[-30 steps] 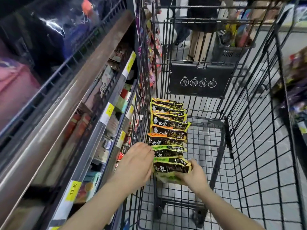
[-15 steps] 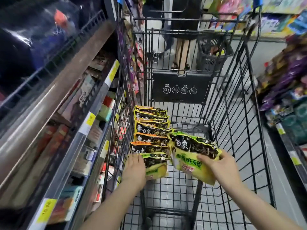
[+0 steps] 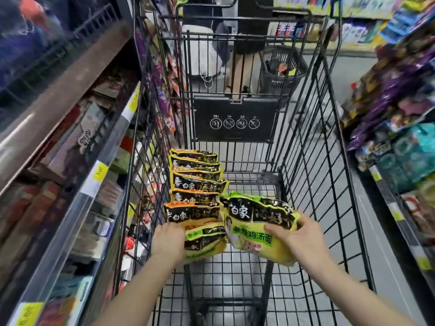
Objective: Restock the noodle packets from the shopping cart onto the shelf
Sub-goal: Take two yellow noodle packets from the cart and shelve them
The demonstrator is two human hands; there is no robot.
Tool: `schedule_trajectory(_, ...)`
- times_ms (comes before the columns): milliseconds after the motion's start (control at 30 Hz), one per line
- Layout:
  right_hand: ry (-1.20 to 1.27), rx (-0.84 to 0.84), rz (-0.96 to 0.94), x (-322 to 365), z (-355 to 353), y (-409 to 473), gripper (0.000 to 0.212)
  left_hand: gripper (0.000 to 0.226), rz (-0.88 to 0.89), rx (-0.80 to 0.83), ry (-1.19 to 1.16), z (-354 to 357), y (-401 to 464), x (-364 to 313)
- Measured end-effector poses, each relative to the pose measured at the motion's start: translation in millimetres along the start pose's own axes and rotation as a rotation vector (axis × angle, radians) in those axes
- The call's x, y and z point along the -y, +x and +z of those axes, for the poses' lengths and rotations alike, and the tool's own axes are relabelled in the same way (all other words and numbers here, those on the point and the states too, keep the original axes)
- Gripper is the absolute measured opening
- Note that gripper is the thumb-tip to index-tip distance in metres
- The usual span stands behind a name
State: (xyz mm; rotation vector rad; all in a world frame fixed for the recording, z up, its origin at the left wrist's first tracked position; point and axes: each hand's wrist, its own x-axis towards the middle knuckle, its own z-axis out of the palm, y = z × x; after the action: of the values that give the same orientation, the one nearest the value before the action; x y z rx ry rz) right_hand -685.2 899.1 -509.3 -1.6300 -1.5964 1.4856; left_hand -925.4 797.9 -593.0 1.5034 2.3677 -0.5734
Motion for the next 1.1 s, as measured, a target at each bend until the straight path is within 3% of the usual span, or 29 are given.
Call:
schedule_trajectory(333,0.140,-0.056,0.038,20.3,-19.0,-8.8,0.019,0.034,-0.114,0.007,-1.005,-17.3,-13.8,-14.2)
schedule_trajectory(433,0.173,-0.071,0.050,31.2,-30.3,-11.4,0.019,0.010,-0.104,-0.073,-1.106,-25.9,-16.0,-15.0)
schedule_trajectory(500,0.198,-0.092,0.037,38.9,-37.6,-13.4,0.018,0.028,-0.104,-0.113,-1.134,-38.6,-15.8,-11.5)
schedule_trajectory(800,0.234,-0.126,0.005,119.7,-93.9,-46.3,0.027,0.049,0.014,-0.228,-1.300,-174.0,-31.8,31.9)
schedule_trajectory(967,0.263,-0.200,-0.027,173.8,-150.5,-81.3,0.030,0.040,0.159,-0.147,-1.584,-265.0,-55.7,33.6)
schedule_trajectory(1100,0.320,-0.271,-0.076,204.7,-199.2,-125.1,0.020,0.026,0.353,-0.059,-1.679,-331.9,-82.6,17.1)
